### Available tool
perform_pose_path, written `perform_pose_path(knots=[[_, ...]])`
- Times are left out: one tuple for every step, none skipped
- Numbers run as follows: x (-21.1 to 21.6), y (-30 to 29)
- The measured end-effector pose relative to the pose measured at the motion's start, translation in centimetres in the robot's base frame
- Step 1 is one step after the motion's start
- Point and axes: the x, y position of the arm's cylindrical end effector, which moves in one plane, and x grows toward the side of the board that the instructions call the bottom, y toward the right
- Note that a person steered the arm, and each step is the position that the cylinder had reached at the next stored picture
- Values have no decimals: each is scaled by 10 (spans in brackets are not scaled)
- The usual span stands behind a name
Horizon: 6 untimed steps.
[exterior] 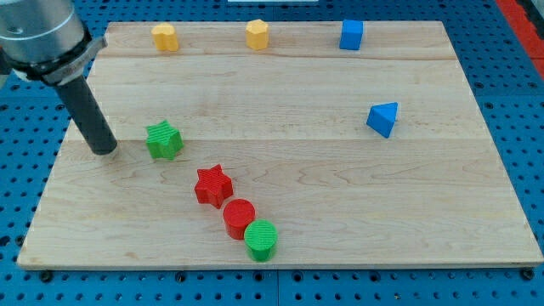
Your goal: Slide the green star into the red star
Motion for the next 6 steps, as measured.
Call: perform_pose_path(knots=[[-23,60],[3,99],[26,129],[7,156],[-48,243],[-102,313]])
